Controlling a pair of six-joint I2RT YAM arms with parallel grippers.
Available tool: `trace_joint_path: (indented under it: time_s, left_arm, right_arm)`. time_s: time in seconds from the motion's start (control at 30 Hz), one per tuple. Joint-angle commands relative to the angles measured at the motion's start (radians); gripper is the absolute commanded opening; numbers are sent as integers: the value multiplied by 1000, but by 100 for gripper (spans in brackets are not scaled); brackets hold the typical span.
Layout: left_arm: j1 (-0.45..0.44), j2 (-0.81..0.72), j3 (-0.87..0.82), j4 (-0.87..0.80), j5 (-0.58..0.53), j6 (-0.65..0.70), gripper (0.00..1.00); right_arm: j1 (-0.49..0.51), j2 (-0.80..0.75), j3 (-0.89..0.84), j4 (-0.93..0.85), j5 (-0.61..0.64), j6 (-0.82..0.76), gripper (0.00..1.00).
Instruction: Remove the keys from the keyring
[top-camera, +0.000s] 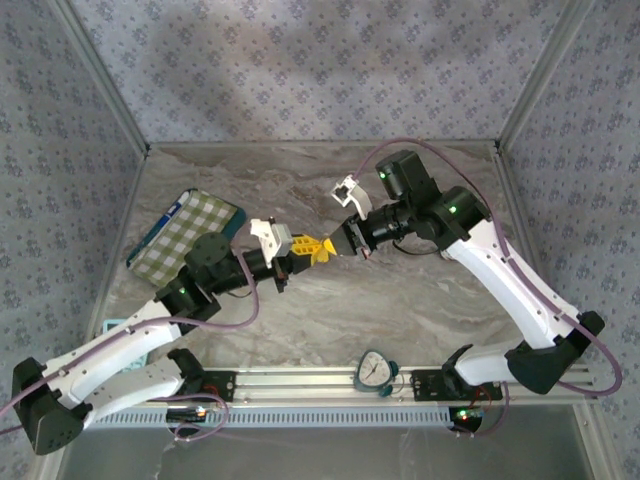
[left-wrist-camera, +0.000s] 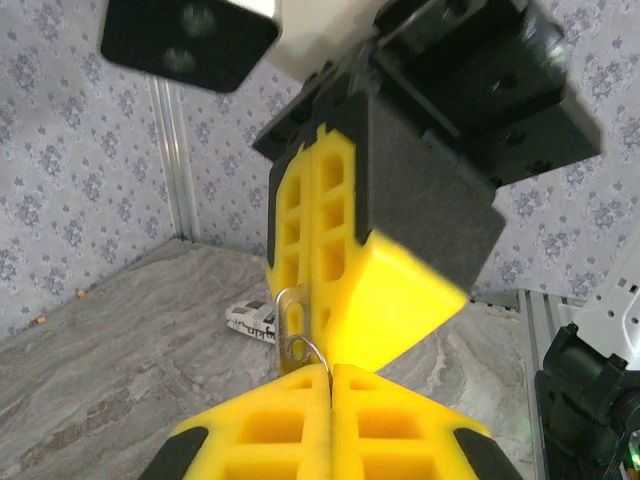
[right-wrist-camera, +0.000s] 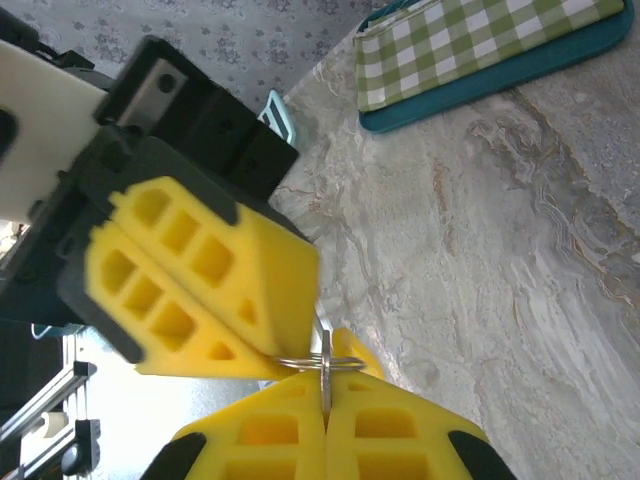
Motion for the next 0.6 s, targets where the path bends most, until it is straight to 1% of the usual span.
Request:
trace_joint_path:
  time_s: [0.0,0.1,0.2,0.23,0.27,0.3,0.33,0.43,0.57]
  left_arm:
    - [-7,-47,11,63,25,-2,0]
    - [-9,-61,8,62,38,-1,0]
    - [-9,-64,7,25,31,-4,0]
    - [-9,-65,5,13,23,-6,6]
    - [-9,-69,-3,6,13,-10,19]
    - [-9,-76,-14,4,-3,-14,30]
    - [-10,-84,-27,6,-21,-20,35]
    - [-9,-122,-71,20,-60,-24,40]
    - [-9,-149,-99,12,-97,-22,43]
  right_arm:
    - [-23,-17,-37,50,-34,32,0]
    - [-26,-15,-51,76,-50,47,0]
    - [-27,-16,-29,72,-50,43,0]
    - [-26,-16,-18,63,-47,40,0]
    - [-25,-15,-6,53,-45,34,0]
    - [-25,-15,4,46,-44,29,0]
    - [-26,-14,13,36,-41,25,0]
    - [-26,-11,28,12,-40,14,0]
    - [-23,-11,36,-2,-39,5,0]
